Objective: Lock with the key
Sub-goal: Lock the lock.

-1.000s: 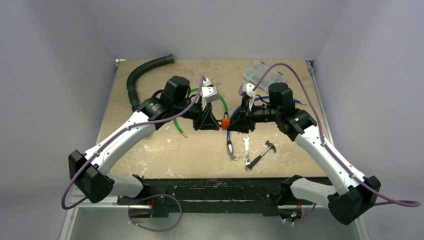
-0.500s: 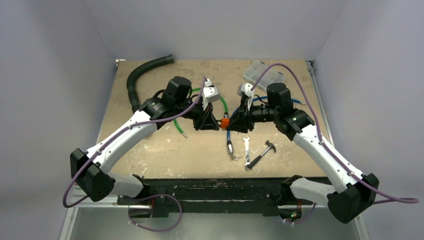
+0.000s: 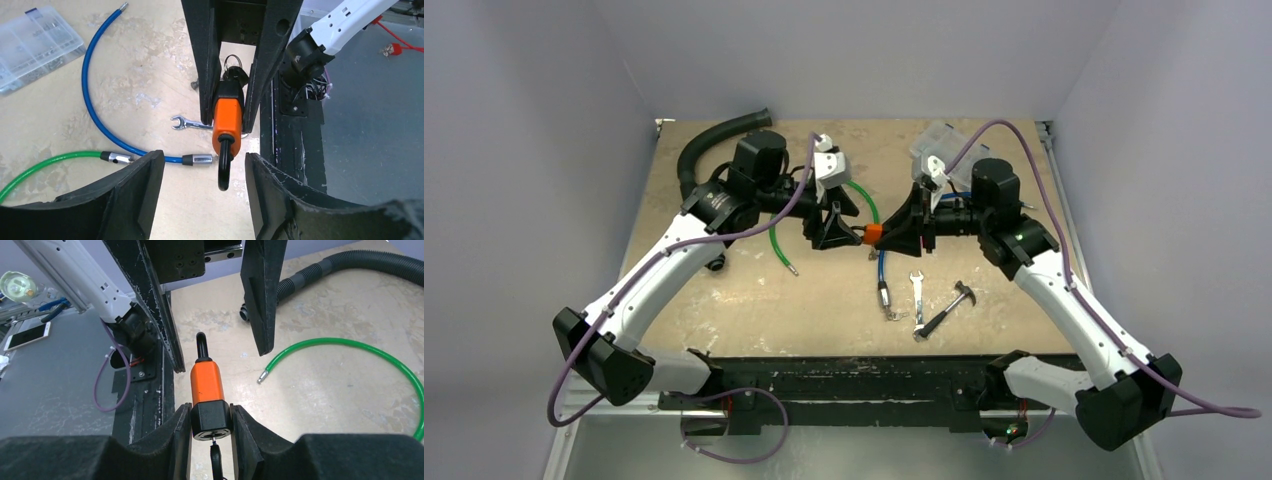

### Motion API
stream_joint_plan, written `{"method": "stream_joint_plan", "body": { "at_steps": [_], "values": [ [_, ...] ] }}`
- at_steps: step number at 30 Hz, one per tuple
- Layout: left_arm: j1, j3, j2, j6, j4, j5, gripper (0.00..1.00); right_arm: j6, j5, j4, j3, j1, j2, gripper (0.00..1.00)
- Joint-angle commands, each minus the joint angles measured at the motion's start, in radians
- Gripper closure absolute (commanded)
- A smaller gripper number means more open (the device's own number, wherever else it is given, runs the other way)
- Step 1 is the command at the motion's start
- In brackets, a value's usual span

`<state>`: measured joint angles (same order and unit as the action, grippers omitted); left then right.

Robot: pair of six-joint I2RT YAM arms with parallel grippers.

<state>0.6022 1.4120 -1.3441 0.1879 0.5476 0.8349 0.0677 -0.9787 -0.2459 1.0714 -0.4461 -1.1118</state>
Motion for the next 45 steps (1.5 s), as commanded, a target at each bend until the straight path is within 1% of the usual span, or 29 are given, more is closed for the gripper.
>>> {"method": "stream_joint_plan", "body": {
  "at_steps": [1, 3, 5, 8, 12, 13, 14, 16, 17, 18, 19, 20, 21, 22, 23, 25, 26, 27, 30, 33, 36, 40, 45],
  "values": [
    [-0.001, 0.024, 0.027, 0.095, -0.012, 0.056, 0.37, 0.025, -0.05, 0.032, 0.029, -0.001, 0.039, 1.0],
    [-0.001, 0.017, 0.024, 0.105, -0.011, 0.062, 0.4, 0.05, -0.036, 0.006, 0.038, -0.002, 0.042, 1.0],
    [-0.001, 0.013, 0.022, 0.106, -0.012, 0.06, 0.46, 0.069, -0.031, -0.013, 0.042, -0.002, 0.045, 1.0],
    [0.001, 0.011, 0.018, 0.096, -0.016, 0.06, 0.63, 0.078, -0.024, -0.024, 0.039, -0.002, 0.053, 1.0],
    [0.001, 0.011, 0.011, 0.04, -0.029, 0.04, 0.92, 0.076, -0.019, -0.021, 0.03, -0.001, 0.06, 1.0],
    [0.001, 0.013, 0.009, 0.036, -0.024, 0.034, 0.98, 0.076, -0.026, -0.02, 0.03, -0.001, 0.059, 1.0],
    [0.001, 0.016, 0.007, 0.047, -0.01, 0.031, 1.0, 0.064, -0.032, -0.011, 0.028, -0.001, 0.057, 1.0],
    [0.001, 0.018, 0.005, 0.056, 0.009, 0.033, 0.99, 0.05, -0.034, 0.002, 0.025, 0.0, 0.057, 1.0],
    [0.001, 0.015, 0.004, 0.054, 0.009, 0.039, 0.92, 0.052, -0.032, 0.003, 0.024, -0.001, 0.059, 1.0],
    [0.001, 0.012, 0.004, 0.048, 0.006, 0.045, 0.89, 0.053, -0.028, 0.002, 0.023, -0.002, 0.06, 1.0],
    [0.002, 0.01, 0.001, 0.04, 0.002, 0.049, 0.89, 0.053, -0.021, -0.001, 0.024, -0.002, 0.059, 1.0],
    [0.002, 0.008, -0.002, 0.036, 0.0, 0.055, 0.96, 0.053, -0.016, -0.001, 0.025, -0.002, 0.059, 1.0],
    [0.002, 0.01, -0.005, 0.035, 0.003, 0.057, 1.0, 0.052, -0.018, 0.001, 0.025, -0.002, 0.056, 1.0],
    [0.002, 0.011, -0.008, 0.031, 0.003, 0.054, 1.0, 0.036, -0.025, 0.008, 0.028, -0.002, 0.053, 0.91],
    [0.001, 0.01, -0.01, 0.019, -0.005, 0.047, 1.0, -0.002, -0.026, 0.02, 0.027, 0.0, 0.049, 0.74],
    [-0.005, 0.013, -0.011, 0.013, -0.013, 0.024, 1.0, 0.006, -0.018, -0.015, 0.043, 0.003, 0.039, 0.36],
    [-0.015, 0.01, -0.009, 0.018, -0.02, 0.027, 1.0, 0.016, -0.013, -0.037, 0.048, 0.004, 0.037, 0.3],
    [-0.024, 0.007, -0.004, 0.02, -0.026, 0.03, 1.0, 0.027, -0.011, -0.062, 0.054, 0.01, 0.037, 0.27],
    [-0.051, 0.004, 0.004, 0.022, -0.027, 0.053, 1.0, 0.093, -0.009, -0.16, 0.076, 0.043, 0.035, 0.25],
    [-0.062, 0.004, 0.013, 0.025, -0.012, 0.069, 1.0, 0.201, -0.012, -0.322, 0.113, 0.079, 0.014, 0.26],
    [-0.063, 0.005, 0.018, 0.036, 0.005, 0.093, 1.0, 0.277, -0.019, -0.406, 0.128, 0.111, -0.003, 0.31],
    [-0.062, 0.008, 0.019, 0.035, 0.012, 0.098, 1.0, 0.303, -0.029, -0.401, 0.126, 0.116, -0.006, 0.44],
    [-0.062, 0.005, 0.012, 0.021, -0.001, 0.106, 1.0, 0.28, -0.038, -0.358, 0.131, 0.116, -0.013, 0.5]
  ]
}}
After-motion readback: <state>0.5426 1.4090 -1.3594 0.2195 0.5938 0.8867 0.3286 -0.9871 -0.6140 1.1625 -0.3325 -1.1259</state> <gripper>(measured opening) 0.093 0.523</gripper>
